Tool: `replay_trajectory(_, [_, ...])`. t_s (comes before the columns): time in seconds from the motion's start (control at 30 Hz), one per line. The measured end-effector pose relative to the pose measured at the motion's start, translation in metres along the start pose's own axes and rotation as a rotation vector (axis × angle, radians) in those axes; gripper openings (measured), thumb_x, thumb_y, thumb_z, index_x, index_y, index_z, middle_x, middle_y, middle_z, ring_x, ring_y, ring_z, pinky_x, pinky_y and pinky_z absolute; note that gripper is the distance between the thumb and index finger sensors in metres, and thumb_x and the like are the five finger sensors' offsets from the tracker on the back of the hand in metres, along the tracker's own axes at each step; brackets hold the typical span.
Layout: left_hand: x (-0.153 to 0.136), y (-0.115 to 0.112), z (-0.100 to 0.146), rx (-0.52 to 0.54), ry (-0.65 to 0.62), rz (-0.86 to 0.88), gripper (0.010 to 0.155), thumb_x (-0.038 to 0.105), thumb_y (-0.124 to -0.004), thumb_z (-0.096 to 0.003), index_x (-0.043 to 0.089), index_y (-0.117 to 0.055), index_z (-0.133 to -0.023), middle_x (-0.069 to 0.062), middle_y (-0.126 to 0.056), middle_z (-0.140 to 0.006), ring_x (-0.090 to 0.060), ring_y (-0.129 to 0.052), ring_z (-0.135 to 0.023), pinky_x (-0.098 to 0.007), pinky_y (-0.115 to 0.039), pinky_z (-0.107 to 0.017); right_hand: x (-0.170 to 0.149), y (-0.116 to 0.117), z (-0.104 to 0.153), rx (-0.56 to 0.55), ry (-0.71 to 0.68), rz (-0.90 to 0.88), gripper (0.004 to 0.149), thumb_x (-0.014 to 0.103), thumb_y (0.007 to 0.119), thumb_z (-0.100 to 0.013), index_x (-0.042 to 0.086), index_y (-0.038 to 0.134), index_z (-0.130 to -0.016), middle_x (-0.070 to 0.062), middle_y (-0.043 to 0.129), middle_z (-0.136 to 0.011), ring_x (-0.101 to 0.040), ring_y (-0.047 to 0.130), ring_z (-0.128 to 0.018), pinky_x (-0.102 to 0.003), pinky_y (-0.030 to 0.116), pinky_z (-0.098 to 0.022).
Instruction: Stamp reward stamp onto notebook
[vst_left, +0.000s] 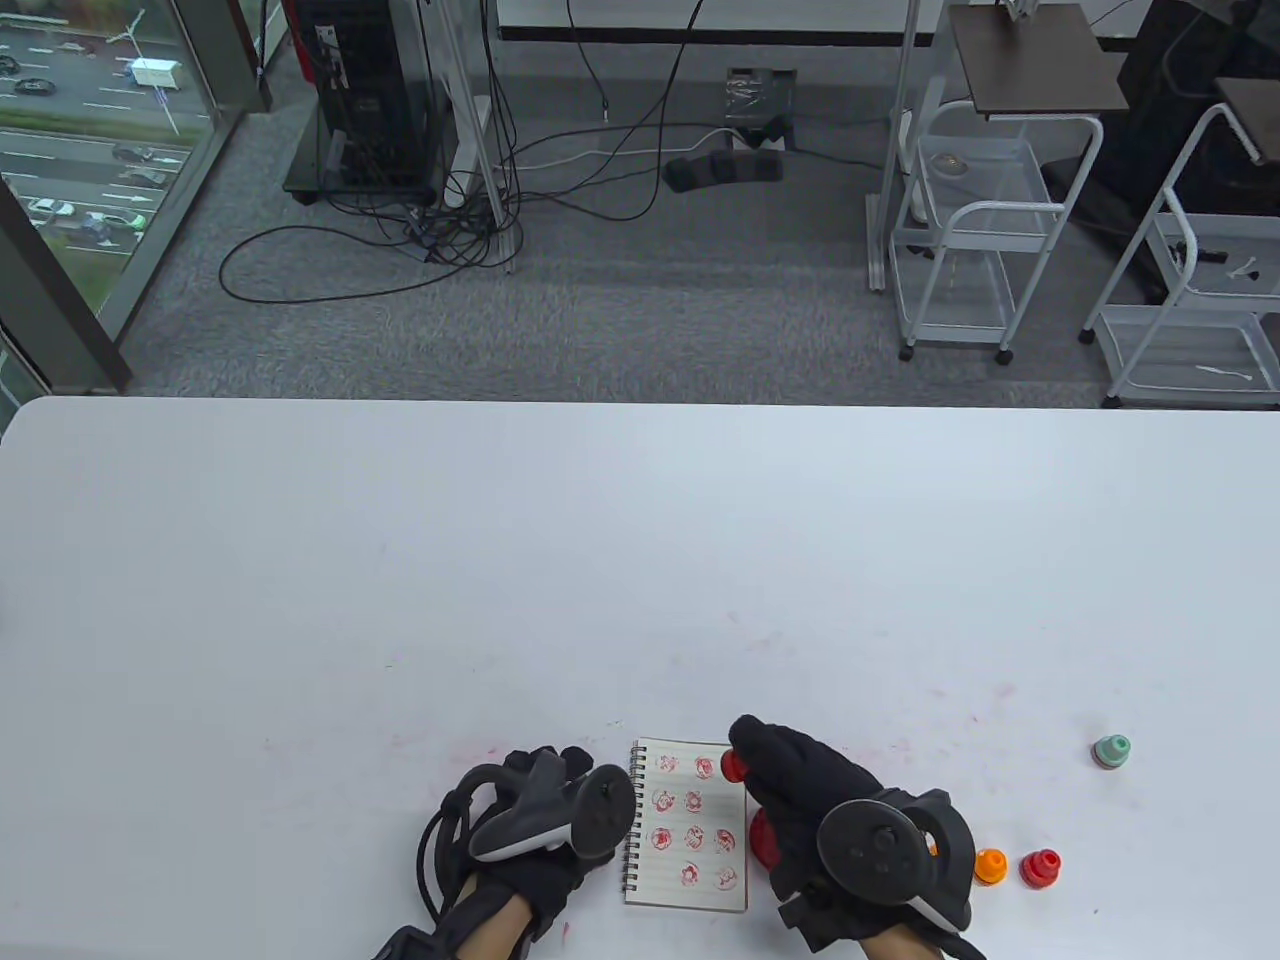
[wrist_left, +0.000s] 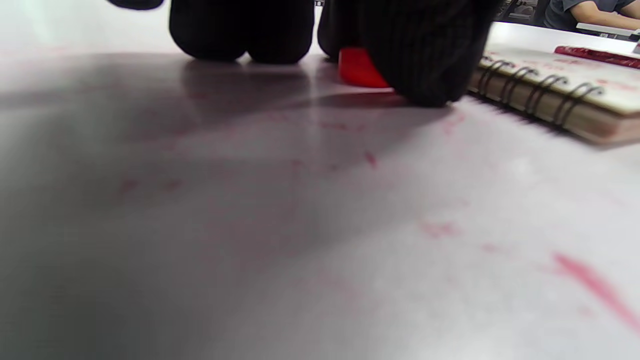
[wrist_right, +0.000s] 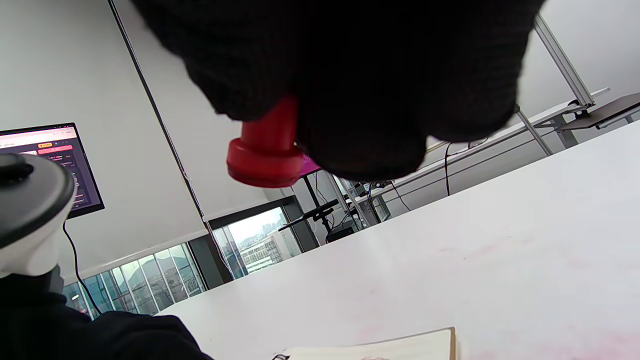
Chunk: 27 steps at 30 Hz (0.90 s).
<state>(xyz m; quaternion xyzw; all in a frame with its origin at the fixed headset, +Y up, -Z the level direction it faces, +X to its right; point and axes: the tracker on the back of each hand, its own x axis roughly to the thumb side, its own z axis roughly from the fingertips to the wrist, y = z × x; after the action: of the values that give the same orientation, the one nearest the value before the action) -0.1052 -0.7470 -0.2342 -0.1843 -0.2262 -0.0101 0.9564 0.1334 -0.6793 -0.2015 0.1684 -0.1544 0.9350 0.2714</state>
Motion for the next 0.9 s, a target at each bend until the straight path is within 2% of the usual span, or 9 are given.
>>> replay_trajectory(0.1, [-0.001,0.000,0.001,0.069,-0.004,0.028,0.068,0.039,-0.083,-0.0443,0.018,-0.066,-0.106,-0.019,-0.069,-0.102,-0.043,-0.069,-0.088,-0.067,-0.055,-0.071,0.002,0.002,0.000,0.009,-0.010,0.002,0.045,0.025,0.084,-0.038,0.020,0.086,-0.083,-0.012,0.099,-0.076,-0.024,0.106,-0.046,-0.037,0.095,-0.035])
replay_trajectory(0.3, [-0.006,0.003,0.005,0.103,-0.018,0.032,0.065,0.033,-0.084,-0.0454,0.018,-0.066,-0.106,-0.018,-0.073,-0.102,-0.042,-0.075,-0.088,-0.066,-0.061,-0.070,0.005,0.003,0.001,0.018,-0.028,-0.005,0.045,0.026,0.084,-0.039,0.020,0.086,-0.083,-0.012,0.099,-0.076,-0.023,0.106,-0.046,-0.037,0.095,-0.035])
replay_trajectory(0.37, [-0.009,0.010,0.010,0.148,-0.032,0.114,0.064,0.030,-0.084,-0.0458,0.022,-0.065,-0.106,-0.017,-0.077,-0.105,-0.045,-0.083,-0.088,-0.065,-0.067,-0.068,0.006,0.004,0.001,0.021,-0.032,-0.021,0.045,0.026,0.084,-0.039,0.020,0.086,-0.083,-0.012,0.099,-0.076,-0.023,0.106,-0.046,-0.037,0.095,-0.035])
replay_trajectory(0.43, [-0.013,0.018,0.017,0.254,-0.018,0.202,0.062,0.026,-0.088,-0.0432,0.024,-0.072,-0.103,-0.013,-0.090,-0.096,-0.038,-0.098,-0.080,-0.059,-0.080,-0.062,0.008,0.005,0.002,0.024,-0.036,-0.046,0.045,0.026,0.084,-0.039,0.020,0.086,-0.083,-0.012,0.099,-0.076,-0.023,0.106,-0.046,-0.037,0.095,-0.035])
replay_trajectory(0.57, [-0.015,0.030,0.029,0.365,-0.071,0.473,0.061,0.027,-0.091,-0.0418,0.025,-0.074,-0.100,-0.010,-0.091,-0.089,-0.032,-0.097,-0.075,-0.057,-0.079,-0.061,0.017,0.009,0.004,0.037,-0.062,-0.100,0.045,0.026,0.084,-0.039,0.020,0.086,-0.083,-0.012,0.099,-0.076,-0.023,0.106,-0.046,-0.037,0.094,-0.035])
replay_trajectory(0.67, [-0.012,0.035,0.035,0.420,-0.148,0.590,0.062,0.028,-0.091,-0.0418,0.022,-0.073,-0.101,-0.009,-0.090,-0.084,-0.028,-0.095,-0.071,-0.057,-0.078,-0.061,0.023,0.011,0.005,0.039,-0.100,-0.141,0.045,0.026,0.084,-0.039,0.020,0.086,-0.083,-0.012,0.098,-0.076,-0.023,0.105,-0.046,-0.037,0.094,-0.035])
replay_trajectory(0.8, [-0.007,0.039,0.040,0.457,-0.192,0.608,0.069,0.029,-0.090,-0.0420,0.011,-0.068,-0.105,-0.008,-0.090,-0.082,-0.026,-0.095,-0.069,-0.056,-0.079,-0.061,0.030,0.011,0.006,0.010,-0.142,-0.172,0.051,0.026,0.084,-0.039,0.020,0.078,-0.089,-0.011,0.097,-0.077,-0.022,0.104,-0.047,-0.037,0.094,-0.036])
replay_trajectory(0.9, [-0.003,0.039,0.041,0.445,-0.215,0.611,0.069,0.030,-0.090,-0.0416,0.008,-0.070,-0.104,-0.009,-0.091,-0.080,-0.025,-0.096,-0.067,-0.056,-0.079,-0.060,0.034,0.011,0.007,-0.001,-0.157,-0.192,0.051,0.027,0.084,-0.039,0.019,0.078,-0.088,-0.011,0.096,-0.076,-0.021,0.104,-0.047,-0.036,0.094,-0.036])
